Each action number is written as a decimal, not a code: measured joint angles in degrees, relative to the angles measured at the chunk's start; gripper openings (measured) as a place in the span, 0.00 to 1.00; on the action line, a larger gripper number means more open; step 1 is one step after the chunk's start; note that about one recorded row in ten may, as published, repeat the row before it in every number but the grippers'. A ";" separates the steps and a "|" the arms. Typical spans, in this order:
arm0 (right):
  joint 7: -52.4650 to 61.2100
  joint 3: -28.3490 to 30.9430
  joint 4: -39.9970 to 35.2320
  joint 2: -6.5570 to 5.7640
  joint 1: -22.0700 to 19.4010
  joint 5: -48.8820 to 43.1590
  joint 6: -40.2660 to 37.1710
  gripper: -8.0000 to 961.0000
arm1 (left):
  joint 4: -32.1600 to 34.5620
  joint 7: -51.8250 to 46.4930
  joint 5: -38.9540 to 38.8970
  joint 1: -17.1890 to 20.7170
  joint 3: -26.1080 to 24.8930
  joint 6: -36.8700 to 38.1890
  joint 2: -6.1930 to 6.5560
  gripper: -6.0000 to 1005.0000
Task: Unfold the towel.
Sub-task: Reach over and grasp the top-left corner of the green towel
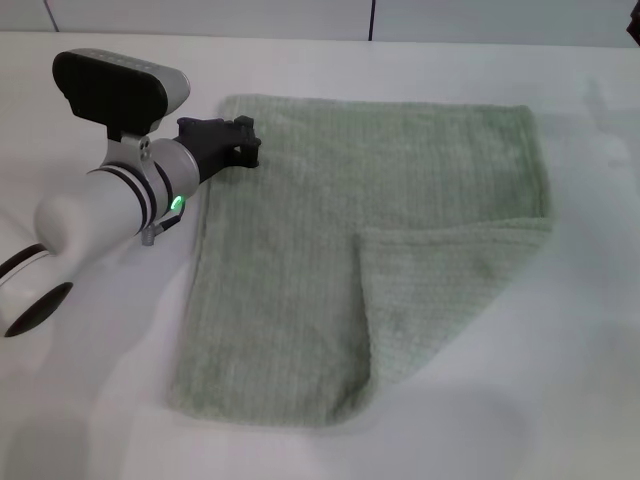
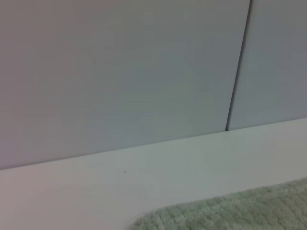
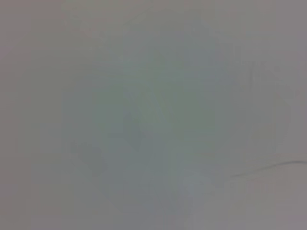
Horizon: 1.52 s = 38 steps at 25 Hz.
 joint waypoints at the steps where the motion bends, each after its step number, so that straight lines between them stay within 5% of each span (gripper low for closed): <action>1: 0.00 0.00 0.00 0.01 0.00 -0.01 0.00 0.79 | 0.00 0.00 0.00 0.00 0.00 0.00 0.00 0.00; 23: 0.00 -0.57 -0.80 0.18 1.09 -0.09 0.24 0.79 | -0.71 0.00 -0.43 0.35 0.89 -0.09 -0.01 0.00; 38: 0.53 -7.67 8.09 -0.51 0.74 -0.08 10.38 0.79 | -0.70 0.00 -0.44 0.54 1.31 -0.08 0.00 0.00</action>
